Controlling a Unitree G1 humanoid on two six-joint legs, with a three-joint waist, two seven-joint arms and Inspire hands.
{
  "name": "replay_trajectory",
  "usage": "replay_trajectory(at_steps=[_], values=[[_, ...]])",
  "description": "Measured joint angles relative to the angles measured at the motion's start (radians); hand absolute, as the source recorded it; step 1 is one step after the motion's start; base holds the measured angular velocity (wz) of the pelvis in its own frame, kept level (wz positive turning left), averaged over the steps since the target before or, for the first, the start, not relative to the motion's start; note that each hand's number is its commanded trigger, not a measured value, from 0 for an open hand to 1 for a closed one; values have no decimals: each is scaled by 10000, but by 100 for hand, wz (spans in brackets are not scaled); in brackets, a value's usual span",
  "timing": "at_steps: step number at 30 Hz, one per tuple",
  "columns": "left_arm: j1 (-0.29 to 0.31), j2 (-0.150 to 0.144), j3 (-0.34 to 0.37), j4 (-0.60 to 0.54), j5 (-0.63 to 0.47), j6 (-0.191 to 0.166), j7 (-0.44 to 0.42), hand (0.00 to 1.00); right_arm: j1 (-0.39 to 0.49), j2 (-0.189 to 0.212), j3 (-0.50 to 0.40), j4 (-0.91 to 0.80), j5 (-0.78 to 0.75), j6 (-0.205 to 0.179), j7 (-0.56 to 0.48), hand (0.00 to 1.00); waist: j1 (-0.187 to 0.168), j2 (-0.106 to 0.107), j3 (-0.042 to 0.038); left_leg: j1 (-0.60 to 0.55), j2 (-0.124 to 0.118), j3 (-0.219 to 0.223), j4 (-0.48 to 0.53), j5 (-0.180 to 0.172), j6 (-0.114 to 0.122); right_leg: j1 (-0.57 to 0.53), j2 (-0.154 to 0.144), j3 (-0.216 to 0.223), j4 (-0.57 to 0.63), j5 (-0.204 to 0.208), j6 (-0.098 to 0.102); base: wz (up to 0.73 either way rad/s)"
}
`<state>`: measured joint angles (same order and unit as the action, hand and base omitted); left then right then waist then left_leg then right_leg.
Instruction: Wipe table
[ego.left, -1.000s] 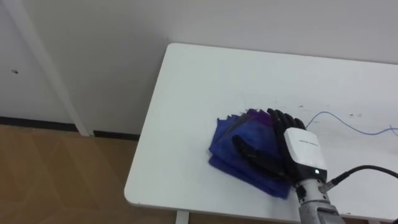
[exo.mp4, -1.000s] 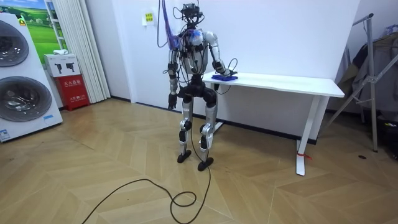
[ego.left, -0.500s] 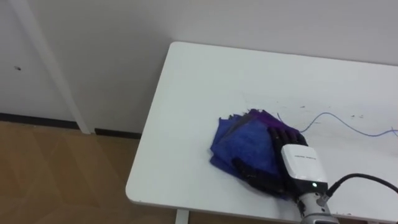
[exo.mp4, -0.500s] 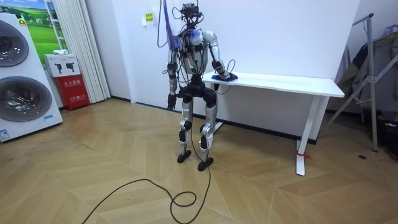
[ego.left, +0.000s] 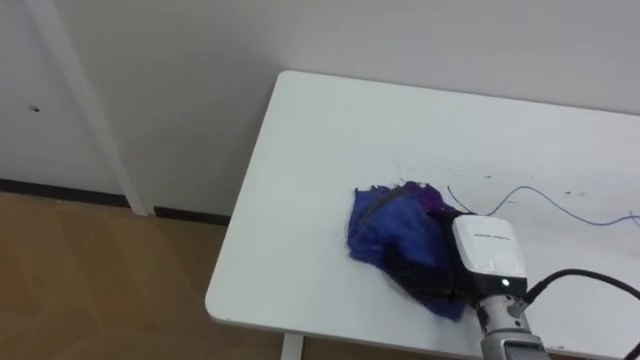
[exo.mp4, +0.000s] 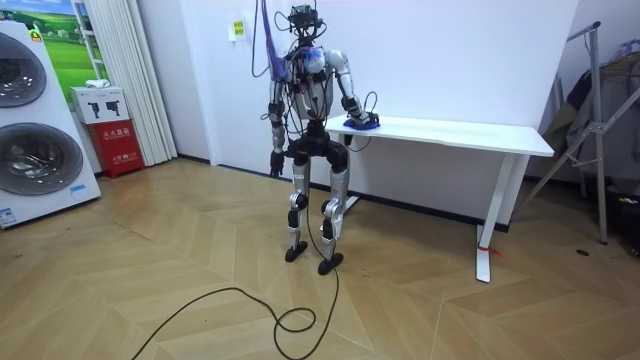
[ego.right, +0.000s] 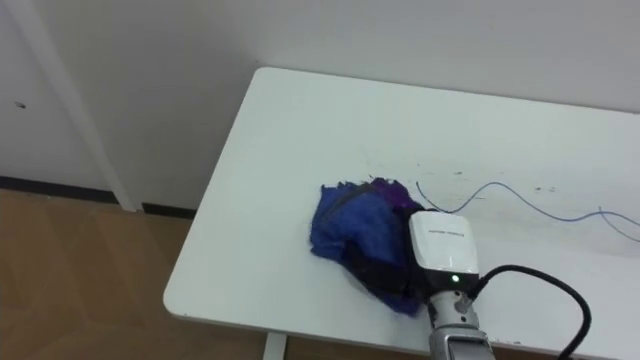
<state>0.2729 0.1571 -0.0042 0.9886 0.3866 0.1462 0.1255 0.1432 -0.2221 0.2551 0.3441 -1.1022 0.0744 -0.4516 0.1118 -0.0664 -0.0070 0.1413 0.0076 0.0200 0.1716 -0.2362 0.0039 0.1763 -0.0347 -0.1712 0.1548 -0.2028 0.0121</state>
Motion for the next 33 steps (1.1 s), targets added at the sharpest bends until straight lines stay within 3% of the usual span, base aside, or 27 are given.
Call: replay_trajectory(at_steps=[14,20,22,25,26,27,28,32,33], values=[[-110,3,-13,-259,-6,-3,21,0,-88,20,80,7,191,-150,-188,100,46,21,5,86,-10,-54,113,-1,2,152,-18,-104,-28,3,6,1],[-239,-15,-392,-258,-3,0,251,0,-517,87,401,-240,1400,239,692,100,119,54,24,1,16,-89,66,-1,-2,98,-2,-217,-8,6,1,0],[-355,-86,-398,-261,2,-2,254,0,-988,103,553,-377,2269,475,1307,100,326,45,48,-47,33,-29,23,21,-27,-31,1,-188,36,19,-18,-10],[-235,-177,-271,-276,95,1,226,0,-1964,131,511,96,3394,453,2080,100,425,-20,77,-71,-1,-79,75,38,-6,-35,-28,-248,13,18,-17,5],[-204,-179,-198,-283,91,2,213,0,-2263,128,441,343,3603,434,2178,100,439,-46,119,-90,-11,-108,94,40,-3,-34,-32,-256,9,18,-17,10],[-151,-182,-2,-378,94,8,202,0,-2918,104,215,940,4302,381,2302,100,488,-135,226,-103,-24,-132,118,44,2,-36,-44,-273,4,18,-16,12],[-24,-155,223,-594,95,18,190,0,-3416,-17,-114,1567,5069,335,2352,100,537,-222,256,-169,-43,-277,145,45,5,-43,-59,-369,-30,18,-16,18],[380,114,772,-786,92,57,-16,0,-4686,-695,-1396,3832,6458,115,2353,100,571,-461,162,-453,-135,-661,283,71,40,-186,-134,-828,-31,20,-14,41],[548,206,912,-877,86,64,-126,0,-4949,-1160,-1725,4481,6856,22,2326,100,553,-492,149,-596,-179,-811,296,79,53,-212,-159,-960,-46,20,-13,39]])
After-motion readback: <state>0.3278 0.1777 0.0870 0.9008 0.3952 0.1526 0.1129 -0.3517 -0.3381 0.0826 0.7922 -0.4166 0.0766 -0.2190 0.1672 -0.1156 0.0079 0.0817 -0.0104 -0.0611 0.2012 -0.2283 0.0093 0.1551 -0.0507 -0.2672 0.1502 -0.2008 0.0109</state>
